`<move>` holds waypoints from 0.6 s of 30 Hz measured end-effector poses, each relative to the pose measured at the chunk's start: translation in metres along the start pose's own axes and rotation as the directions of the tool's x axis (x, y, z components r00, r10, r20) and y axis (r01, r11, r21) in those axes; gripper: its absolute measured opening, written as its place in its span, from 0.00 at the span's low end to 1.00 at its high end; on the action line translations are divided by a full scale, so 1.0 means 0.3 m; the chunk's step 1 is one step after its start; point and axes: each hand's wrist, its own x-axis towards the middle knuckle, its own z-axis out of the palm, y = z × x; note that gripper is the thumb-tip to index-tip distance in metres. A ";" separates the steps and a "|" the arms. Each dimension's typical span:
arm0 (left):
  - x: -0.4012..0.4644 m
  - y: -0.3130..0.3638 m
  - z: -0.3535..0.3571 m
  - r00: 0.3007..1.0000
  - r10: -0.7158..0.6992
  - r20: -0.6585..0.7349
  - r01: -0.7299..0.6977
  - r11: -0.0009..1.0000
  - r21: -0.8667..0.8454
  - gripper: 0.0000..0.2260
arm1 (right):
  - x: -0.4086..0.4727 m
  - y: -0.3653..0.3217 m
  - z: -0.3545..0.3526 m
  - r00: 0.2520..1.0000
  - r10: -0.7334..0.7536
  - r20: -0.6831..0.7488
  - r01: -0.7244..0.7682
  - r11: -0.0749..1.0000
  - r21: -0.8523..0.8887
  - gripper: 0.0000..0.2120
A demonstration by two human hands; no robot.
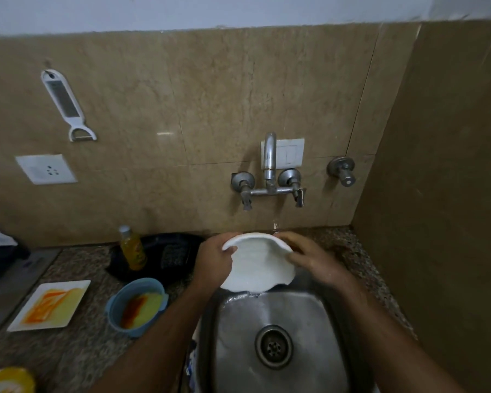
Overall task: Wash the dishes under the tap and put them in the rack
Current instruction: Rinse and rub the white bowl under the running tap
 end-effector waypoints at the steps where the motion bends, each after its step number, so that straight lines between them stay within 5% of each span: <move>1: -0.010 0.002 -0.009 1.000 0.016 -0.008 -0.016 1.000 0.013 0.13 | -0.010 -0.003 0.017 1.000 0.011 0.025 -0.009 0.996 -0.093 0.23; 7: -0.035 -0.009 -0.052 0.996 0.058 0.069 -0.062 0.996 0.059 0.14 | -0.005 0.000 0.123 0.943 -0.084 -0.321 -0.093 0.862 -0.498 0.14; 12: -0.045 -0.083 -0.111 0.991 -0.046 0.127 0.022 0.982 0.188 0.13 | -0.046 -0.009 0.138 0.889 -0.167 -0.426 -0.053 0.887 -0.459 0.17; 18: -0.046 -0.026 -0.131 0.994 0.082 0.071 -0.090 0.987 0.133 0.10 | -0.077 -0.081 0.103 0.820 -0.352 -0.451 0.094 0.861 -0.500 0.17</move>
